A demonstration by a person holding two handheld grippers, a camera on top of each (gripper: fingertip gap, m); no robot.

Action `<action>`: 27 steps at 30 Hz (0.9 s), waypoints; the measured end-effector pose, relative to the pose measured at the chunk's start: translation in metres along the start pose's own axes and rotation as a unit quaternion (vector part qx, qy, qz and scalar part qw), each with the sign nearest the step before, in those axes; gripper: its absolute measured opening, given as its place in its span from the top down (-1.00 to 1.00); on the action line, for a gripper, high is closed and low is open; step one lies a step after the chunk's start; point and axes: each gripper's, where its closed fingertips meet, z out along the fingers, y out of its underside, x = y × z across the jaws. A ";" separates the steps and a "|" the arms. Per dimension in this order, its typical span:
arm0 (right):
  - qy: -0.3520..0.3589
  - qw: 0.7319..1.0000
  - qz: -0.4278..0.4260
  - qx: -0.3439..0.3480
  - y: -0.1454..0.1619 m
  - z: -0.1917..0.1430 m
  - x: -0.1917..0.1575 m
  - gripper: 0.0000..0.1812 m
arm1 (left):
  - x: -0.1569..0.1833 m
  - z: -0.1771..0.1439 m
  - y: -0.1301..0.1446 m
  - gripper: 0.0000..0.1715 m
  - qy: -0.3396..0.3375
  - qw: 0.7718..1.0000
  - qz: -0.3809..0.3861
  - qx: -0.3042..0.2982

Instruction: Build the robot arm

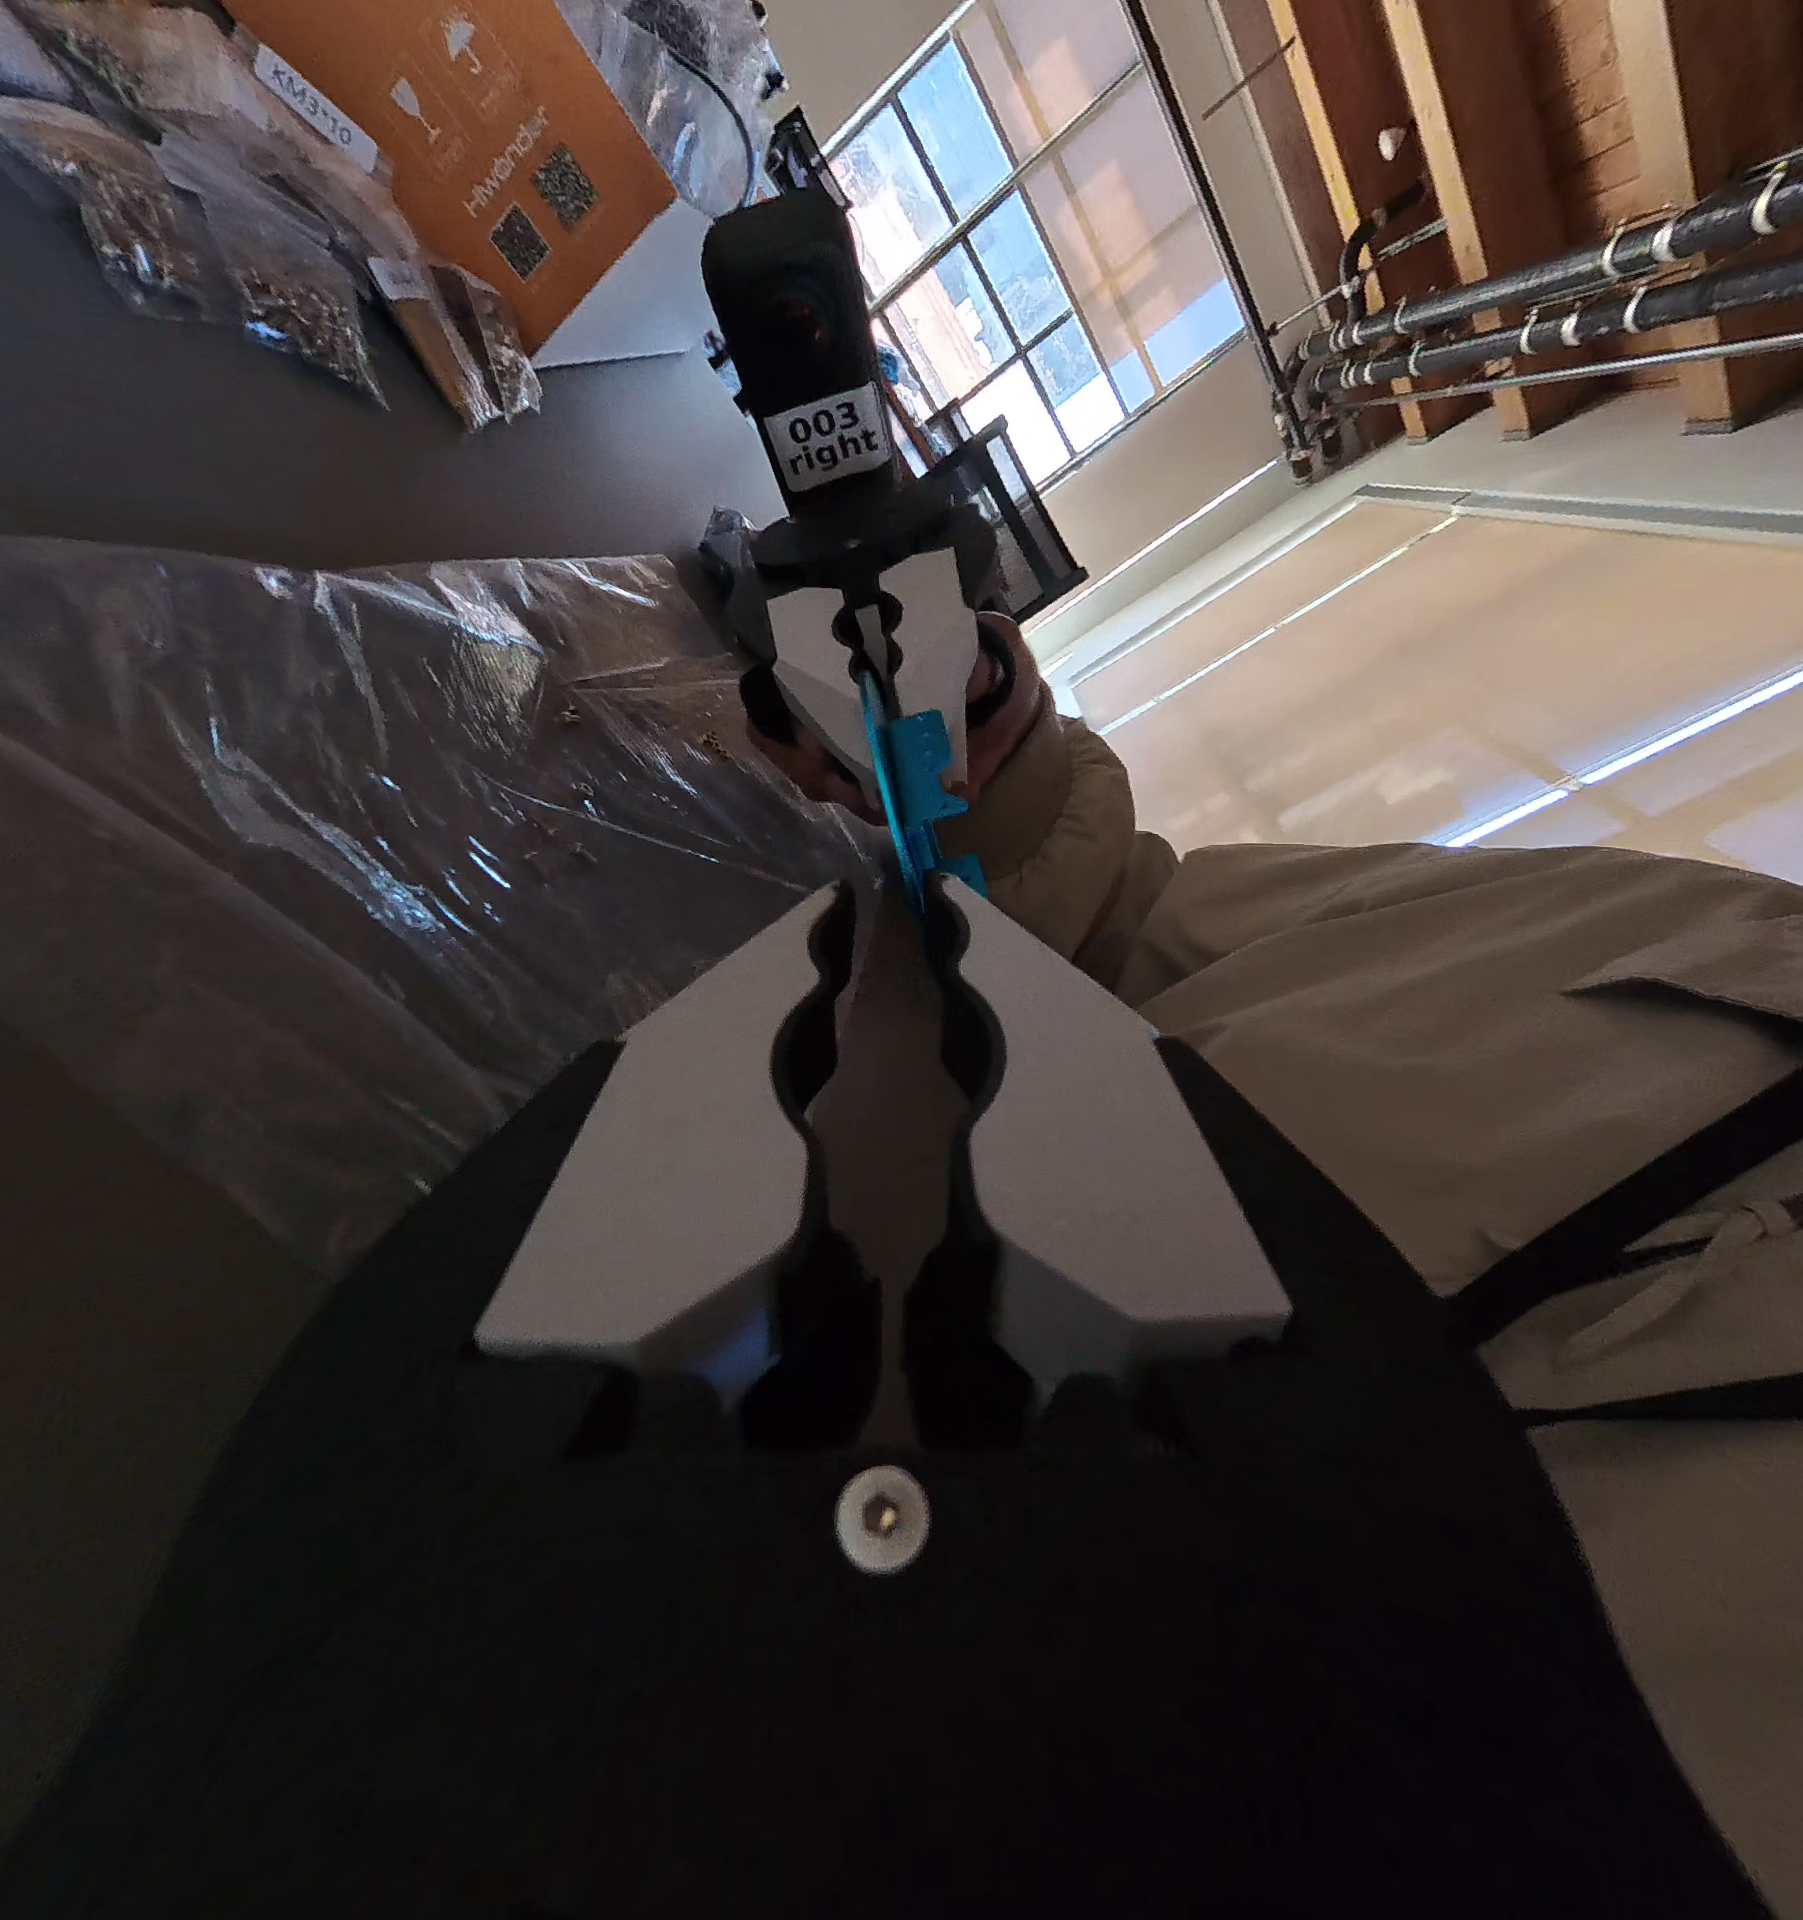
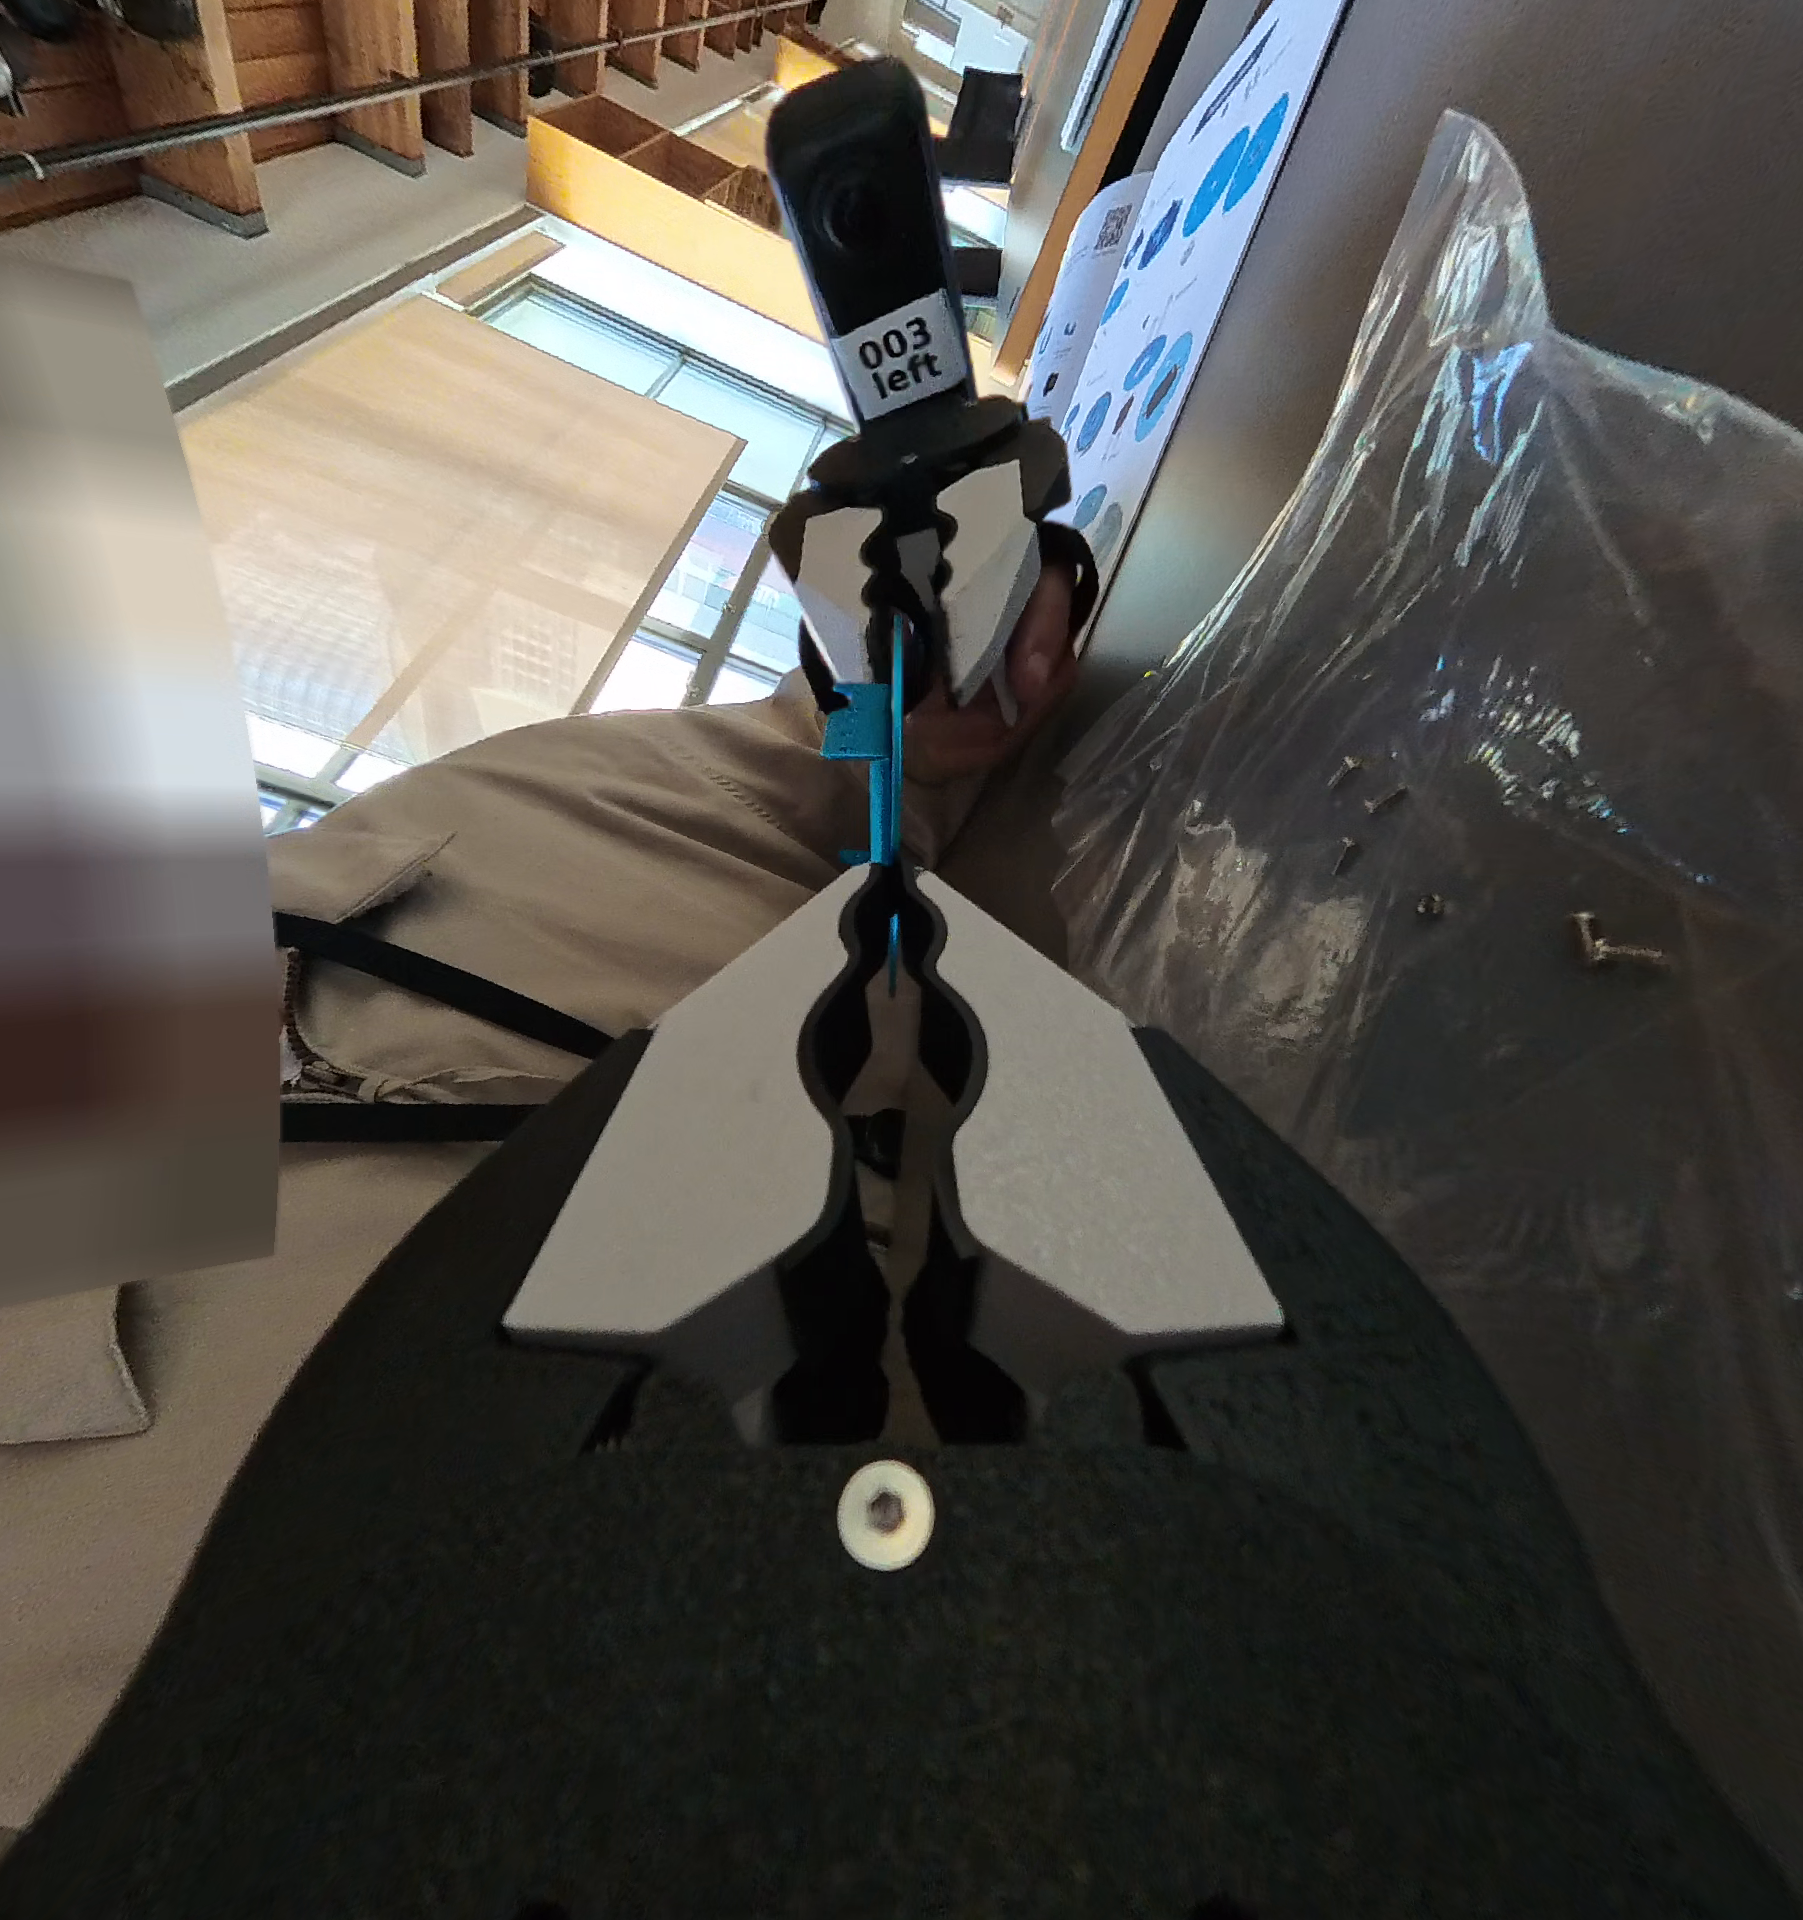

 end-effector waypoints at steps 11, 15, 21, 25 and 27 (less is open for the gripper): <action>-0.006 1.000 0.008 0.018 -0.006 0.000 0.004 1.00 | 0.001 0.003 0.006 1.00 0.014 1.000 -0.024 -0.001; 0.046 0.996 -0.071 0.036 -0.017 -0.007 0.005 0.94 | -0.005 -0.007 -0.005 1.00 -0.015 1.000 -0.002 0.026; 0.306 0.891 -0.336 -0.010 -0.031 -0.055 0.031 0.80 | -0.037 -0.048 -0.037 1.00 -0.112 0.988 0.000 0.105; 0.378 0.831 -0.399 -0.089 -0.015 -0.052 0.047 0.78 | -0.042 -0.058 -0.041 1.00 -0.129 0.985 0.001 0.117; 0.366 0.821 -0.424 -0.113 -0.008 -0.039 0.048 0.75 | -0.044 -0.057 -0.039 1.00 -0.127 0.985 -0.006 0.113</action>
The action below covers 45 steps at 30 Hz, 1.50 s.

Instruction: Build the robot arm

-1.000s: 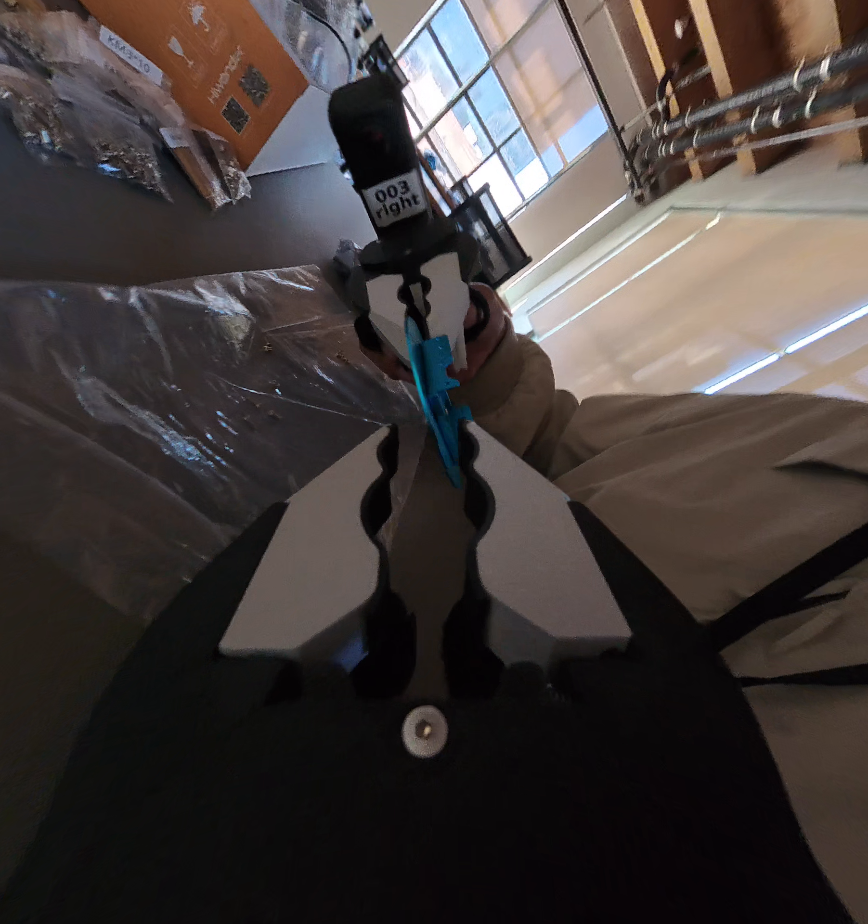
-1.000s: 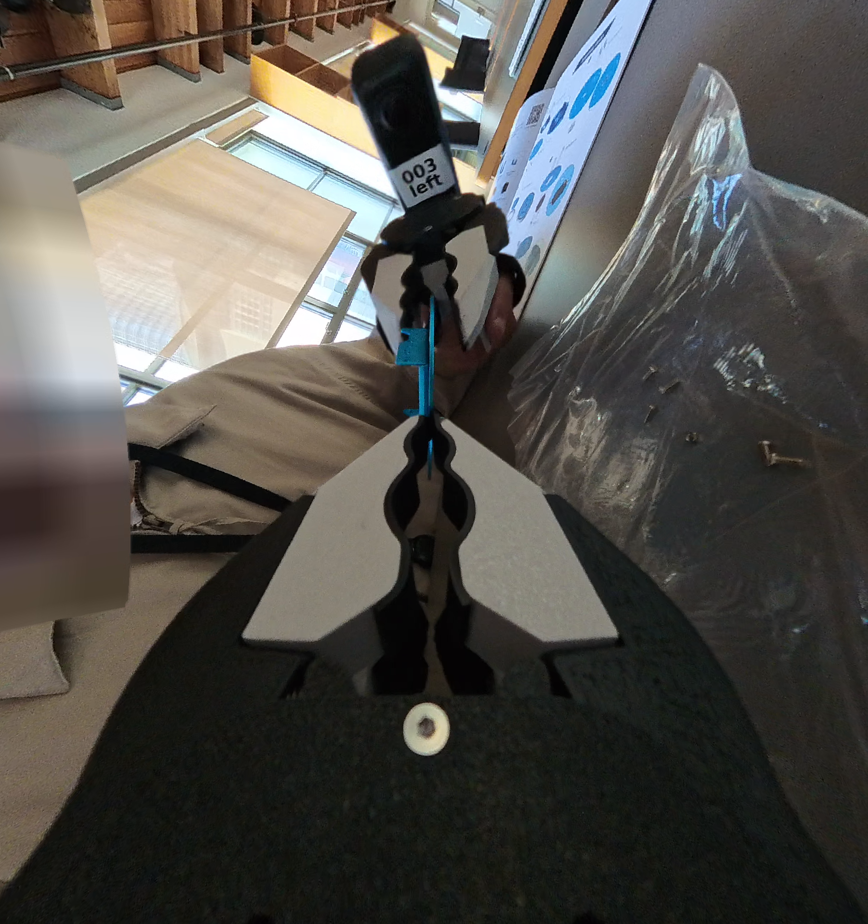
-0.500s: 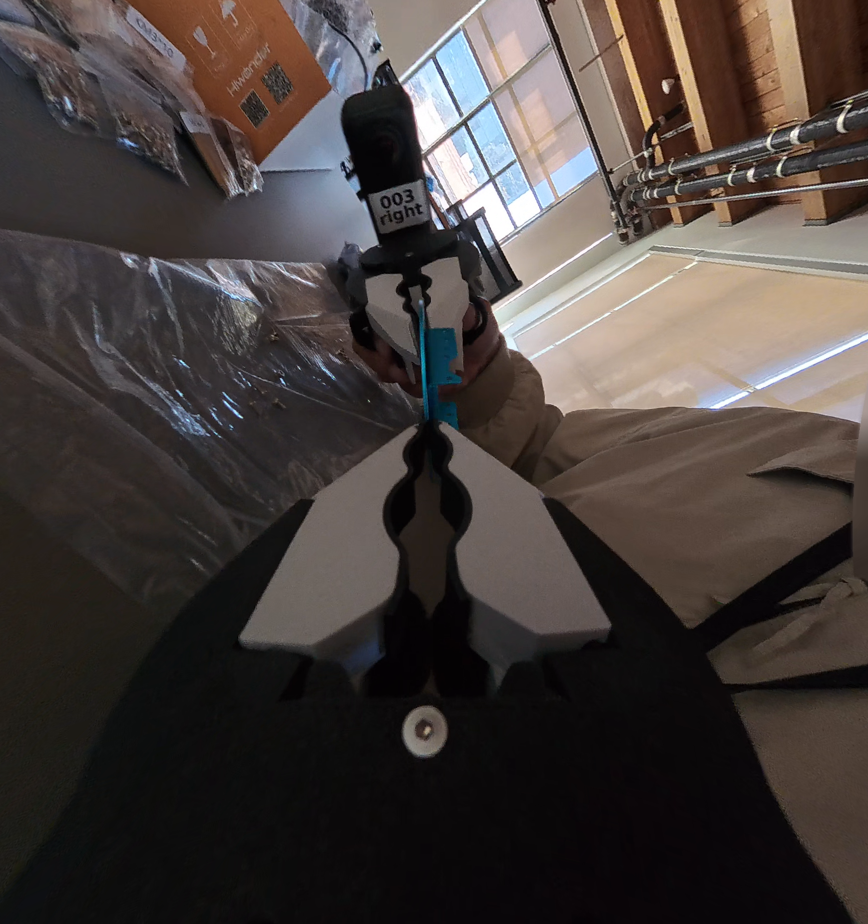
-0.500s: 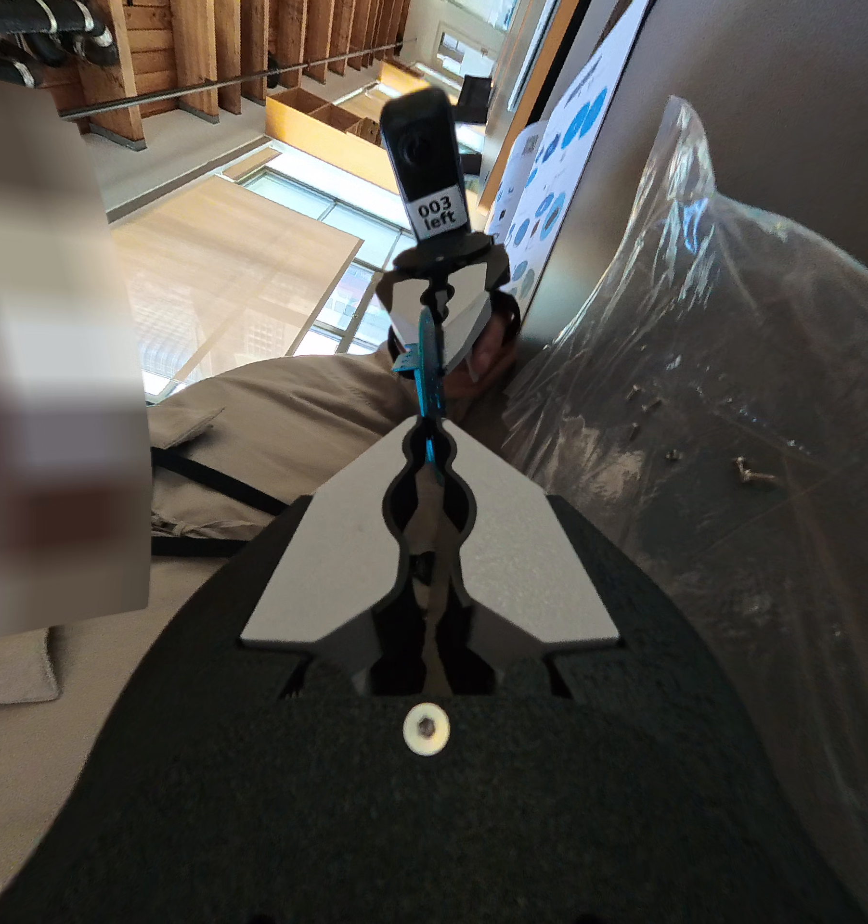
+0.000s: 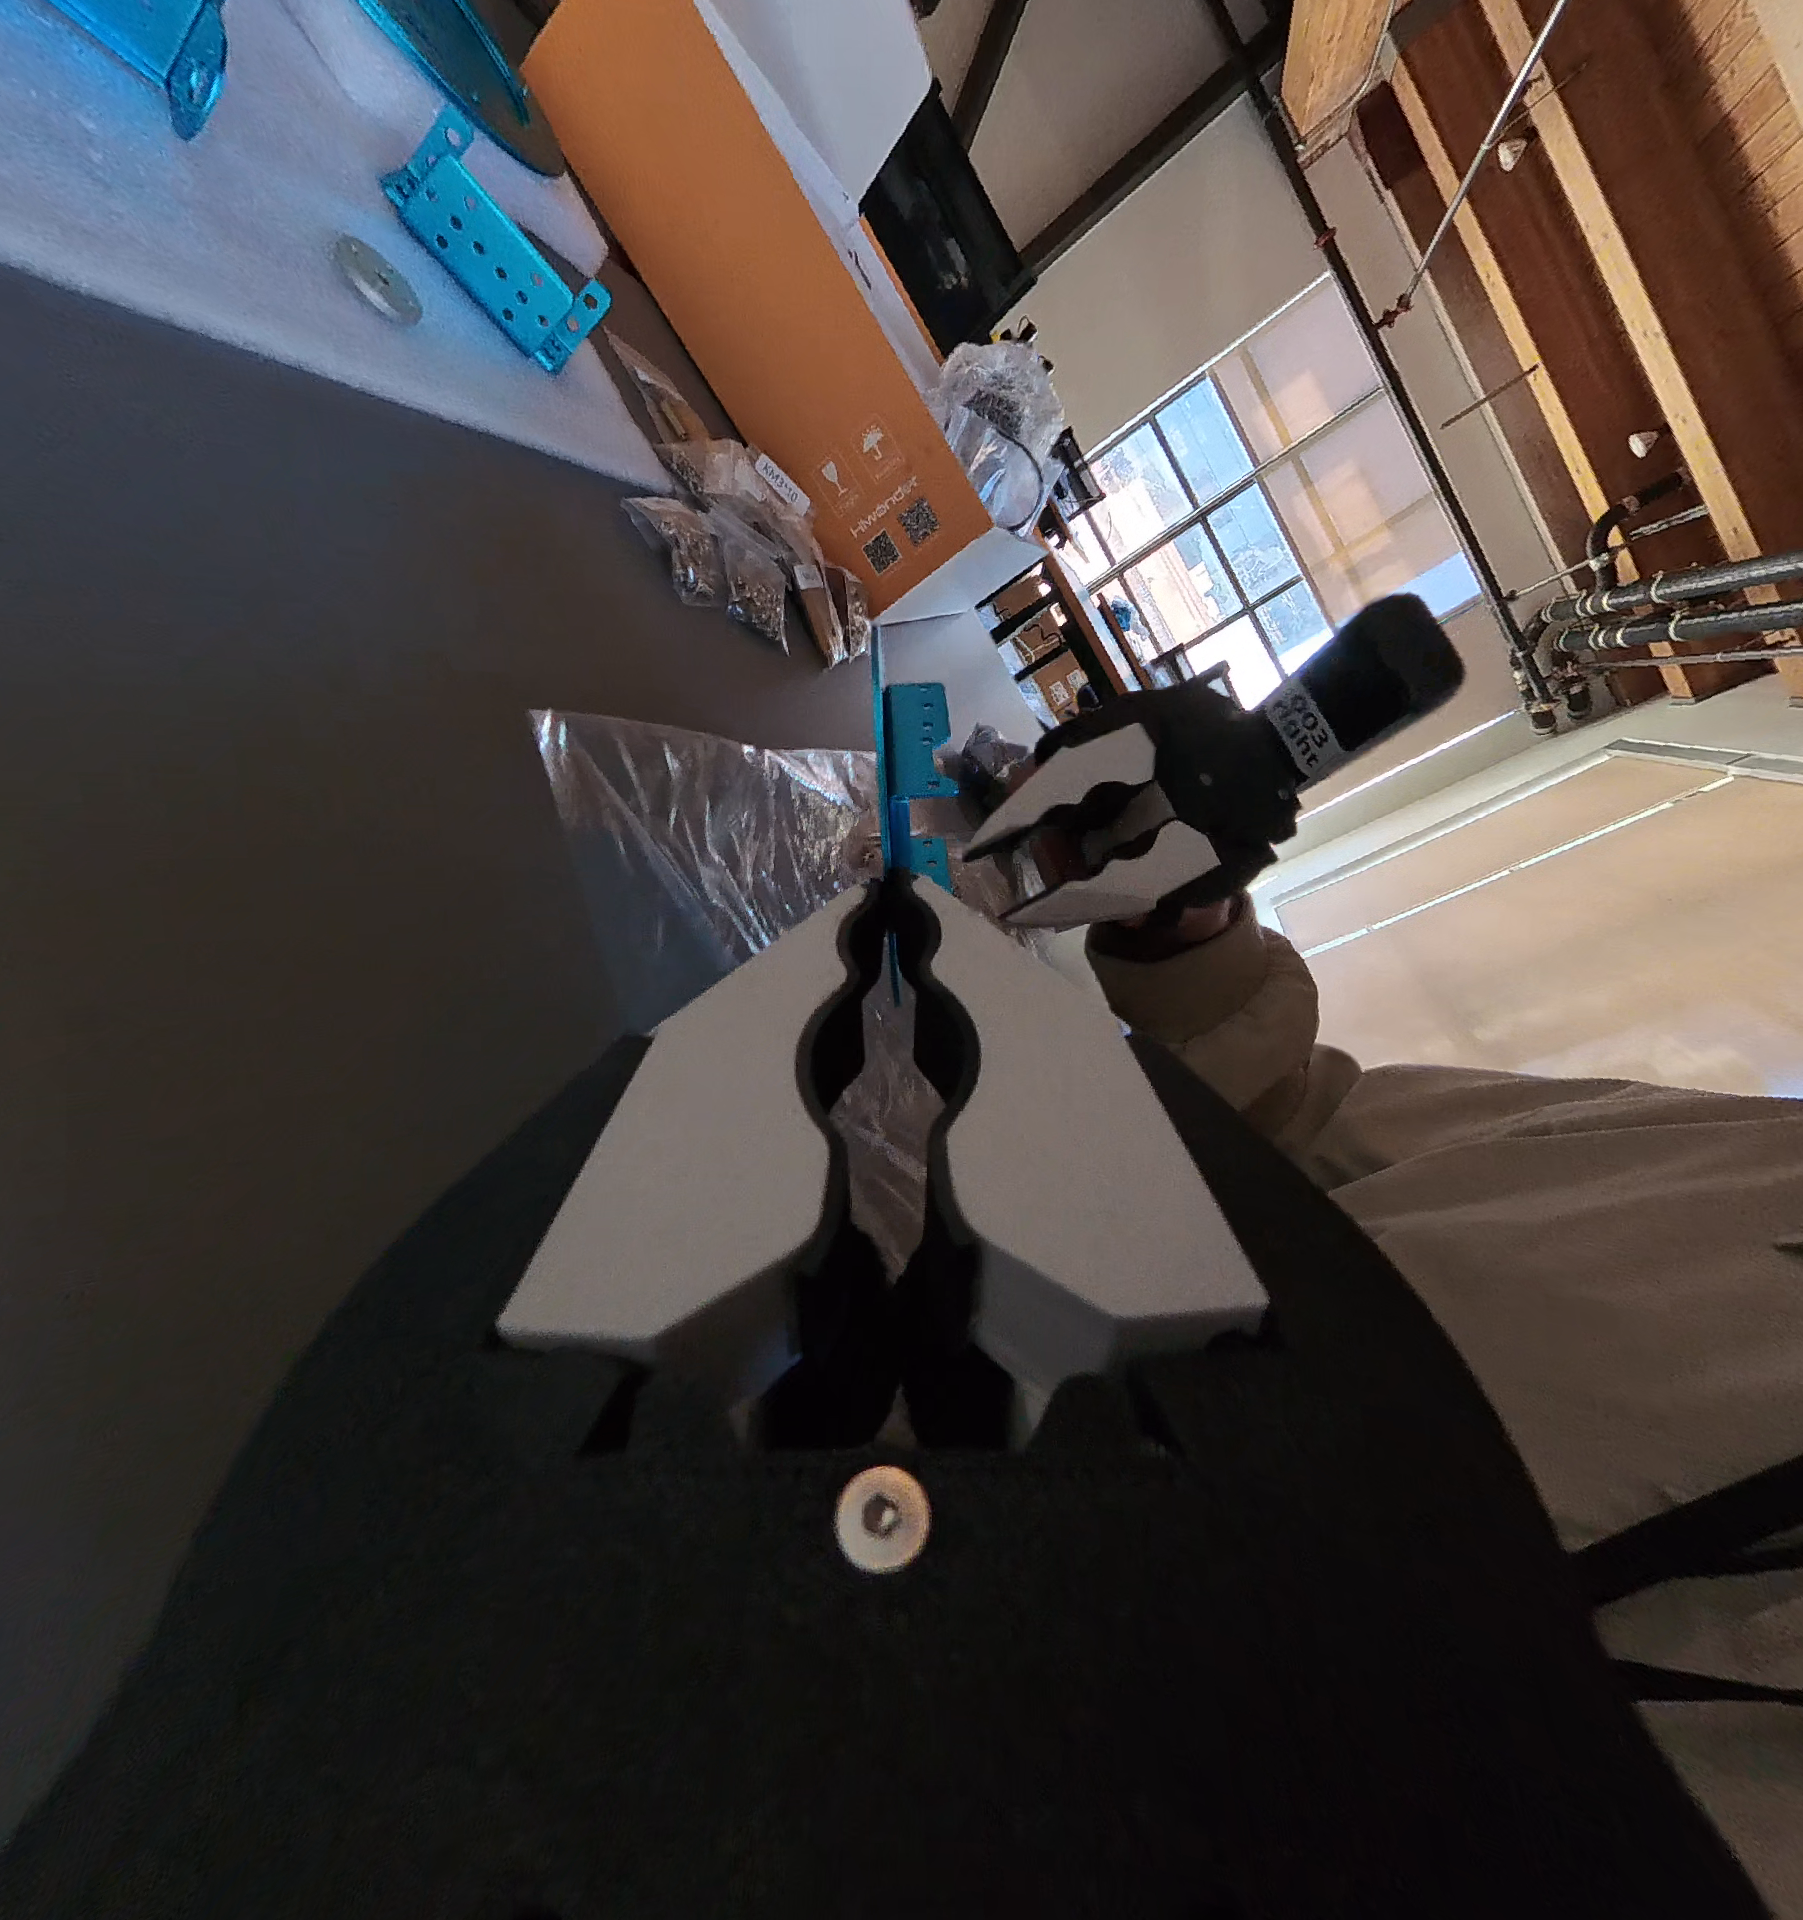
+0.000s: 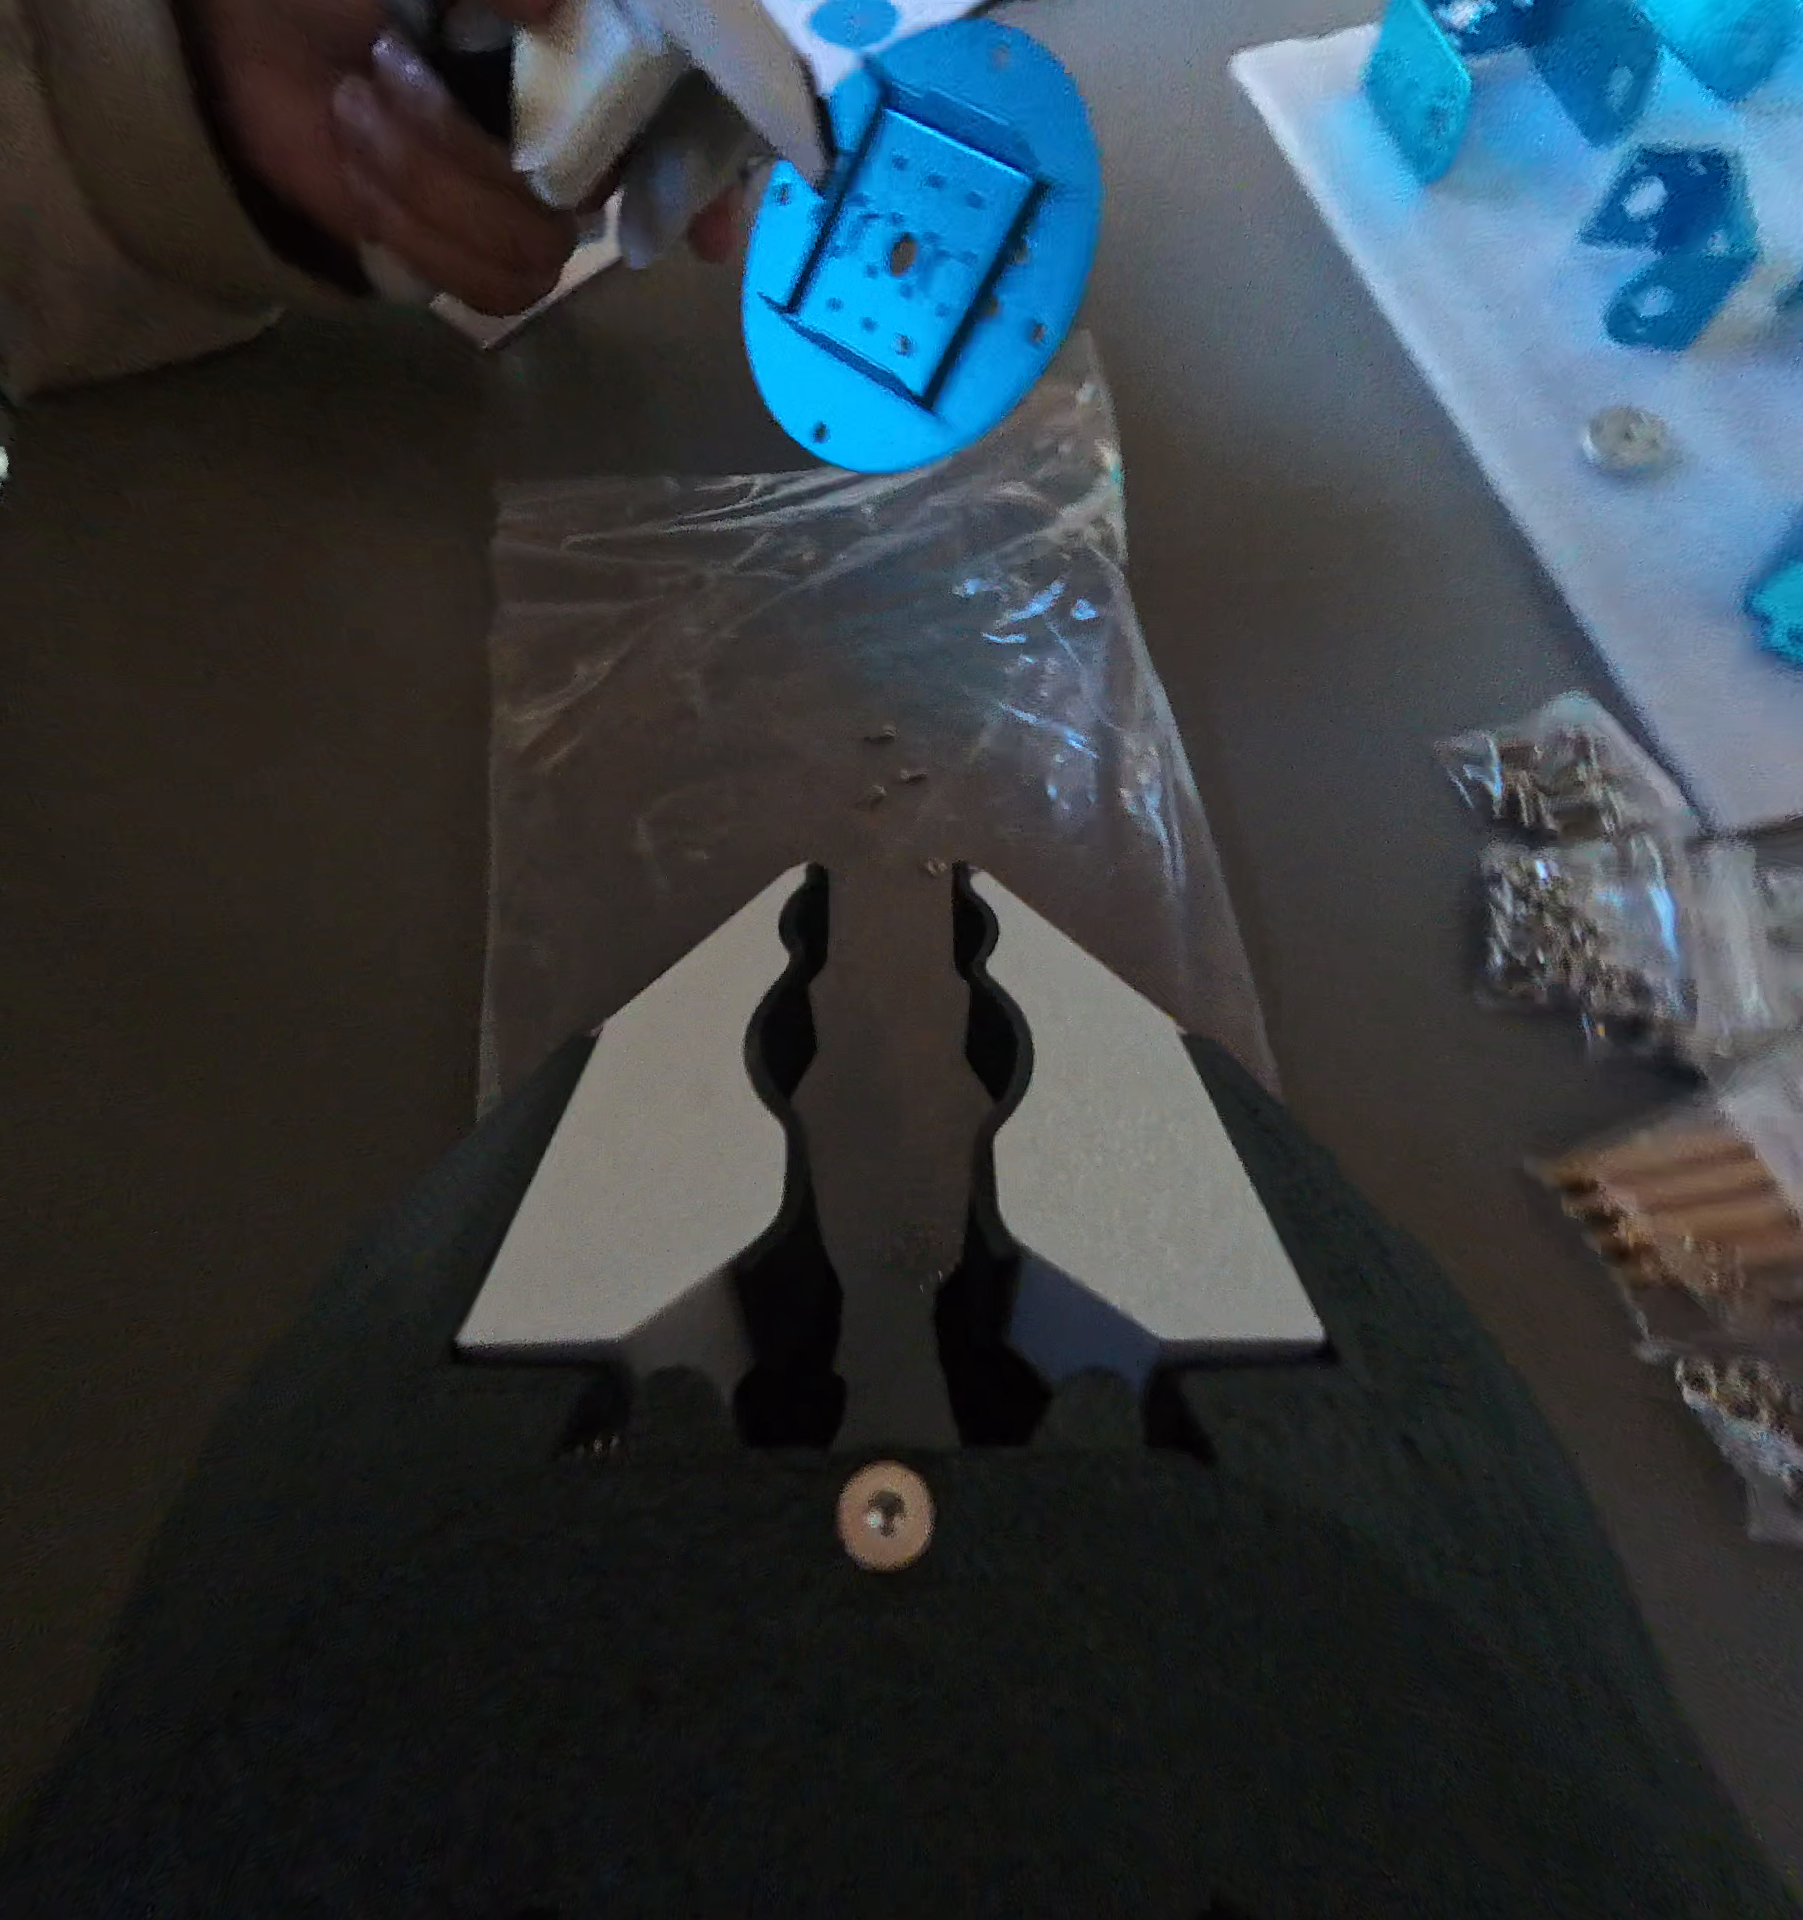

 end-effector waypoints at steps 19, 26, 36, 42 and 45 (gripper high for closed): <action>0.017 0.991 -0.073 -0.114 0.013 0.002 0.031 0.85 | -0.002 0.003 0.009 1.00 -0.003 1.000 -0.008 -0.021; 0.058 0.988 -0.118 -0.076 0.017 0.008 0.031 0.90 | 0.003 0.004 0.014 1.00 0.017 0.999 -0.027 -0.031; 0.016 0.971 -0.184 -0.150 0.024 0.007 0.032 0.91 | 0.004 0.007 0.020 1.00 0.021 0.998 -0.030 -0.050; -0.031 0.938 -0.236 -0.253 0.023 -0.021 0.018 0.92 | 0.006 0.006 0.021 1.00 0.026 0.998 -0.038 -0.054; -0.035 0.911 -0.307 -0.273 0.012 -0.028 0.020 0.92 | 0.006 0.006 0.022 1.00 0.033 0.997 -0.051 -0.057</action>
